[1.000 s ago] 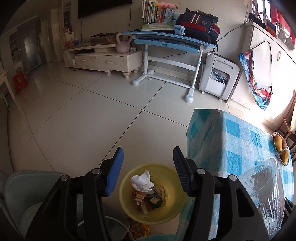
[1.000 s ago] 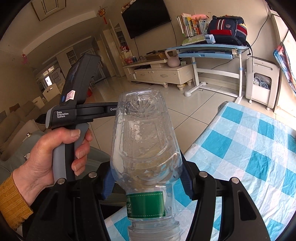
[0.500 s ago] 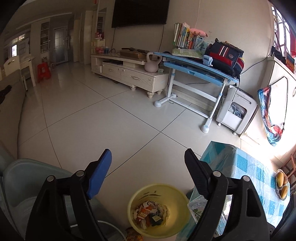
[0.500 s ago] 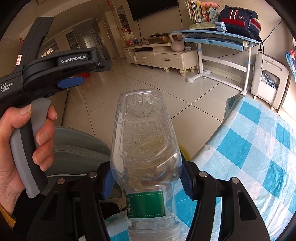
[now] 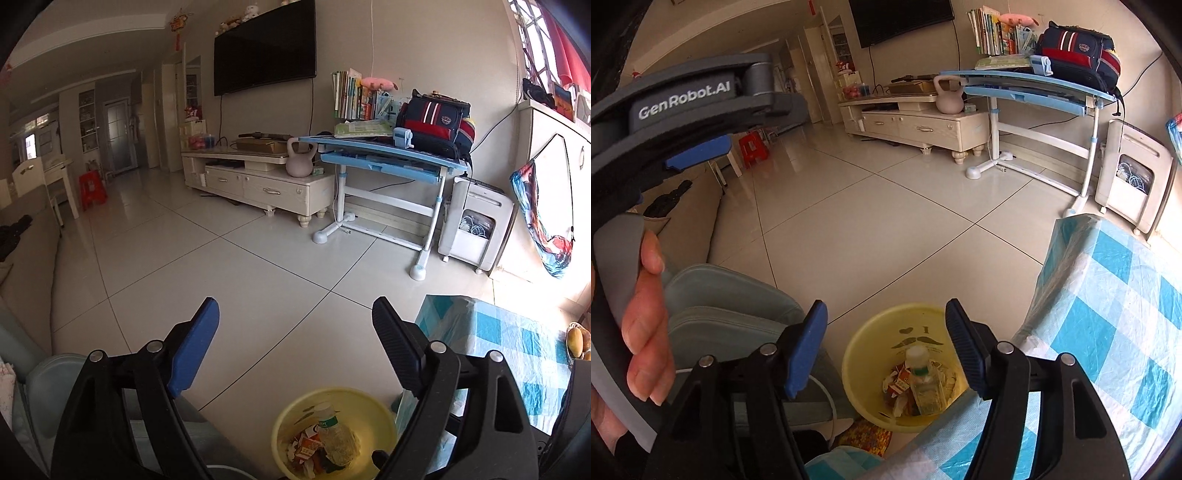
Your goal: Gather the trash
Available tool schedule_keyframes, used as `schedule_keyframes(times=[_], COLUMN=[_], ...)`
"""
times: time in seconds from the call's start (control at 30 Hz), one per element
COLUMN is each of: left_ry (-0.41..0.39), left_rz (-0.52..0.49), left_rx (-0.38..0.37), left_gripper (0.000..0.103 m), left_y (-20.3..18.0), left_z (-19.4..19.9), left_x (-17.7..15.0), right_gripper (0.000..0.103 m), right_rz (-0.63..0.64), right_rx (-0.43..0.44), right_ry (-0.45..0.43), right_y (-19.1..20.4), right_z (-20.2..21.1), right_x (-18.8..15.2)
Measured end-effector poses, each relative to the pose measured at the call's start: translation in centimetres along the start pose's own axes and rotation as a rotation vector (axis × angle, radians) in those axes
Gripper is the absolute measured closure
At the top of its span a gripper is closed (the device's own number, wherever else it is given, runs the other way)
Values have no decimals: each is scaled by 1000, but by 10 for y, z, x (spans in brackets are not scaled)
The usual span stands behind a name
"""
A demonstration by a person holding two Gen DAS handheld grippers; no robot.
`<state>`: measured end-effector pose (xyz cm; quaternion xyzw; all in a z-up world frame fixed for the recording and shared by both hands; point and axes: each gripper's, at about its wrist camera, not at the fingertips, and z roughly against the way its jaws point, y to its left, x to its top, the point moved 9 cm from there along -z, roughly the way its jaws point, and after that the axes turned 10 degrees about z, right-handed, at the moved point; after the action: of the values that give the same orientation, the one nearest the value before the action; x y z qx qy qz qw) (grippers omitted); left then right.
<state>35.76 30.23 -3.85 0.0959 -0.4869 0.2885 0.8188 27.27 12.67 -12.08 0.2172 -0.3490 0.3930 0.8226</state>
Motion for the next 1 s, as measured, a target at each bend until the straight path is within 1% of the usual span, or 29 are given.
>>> schedule_keyframes(times=[0.17, 0.23, 0.37, 0.47, 0.57, 0.67, 0.77, 0.9, 1.0], left_ry=[-25, -33, -53, -55, -45, -32, -16, 31, 53], left_rz=[-24, -35, -57, -77, -119, -180, -240, -266, -287], left_rx=[5, 3, -12, -44, -95, -150, -184, -252, -293], left_gripper=[19, 17, 14, 10, 8, 7, 7, 7, 7], left_y=[-6, -9, -19, -32, -49, -70, -85, -100, -109], left_z=[8, 12, 24, 38, 60, 83, 113, 158, 194], left_x=[2, 2, -1, -8, -25, -46, -75, -115, -138], right_gripper=[34, 30, 25, 22, 17, 14, 12, 10, 9], right_rz=[2, -10, -51, -80, -109, -134, -152, -190, -231], right_rx=[-27, -49, -119, -191, -261, -323, -383, -464, -519], right_ry=[-30, -52, -101, -136, -168, -180, -182, -185, -183], right_y=[2, 0, -8, -15, -22, -27, -34, -40, -42], right_z=[32, 51, 92, 127, 161, 193, 226, 268, 293], right_x=[-12, -20, -38, -53, -69, -87, -109, -141, -164])
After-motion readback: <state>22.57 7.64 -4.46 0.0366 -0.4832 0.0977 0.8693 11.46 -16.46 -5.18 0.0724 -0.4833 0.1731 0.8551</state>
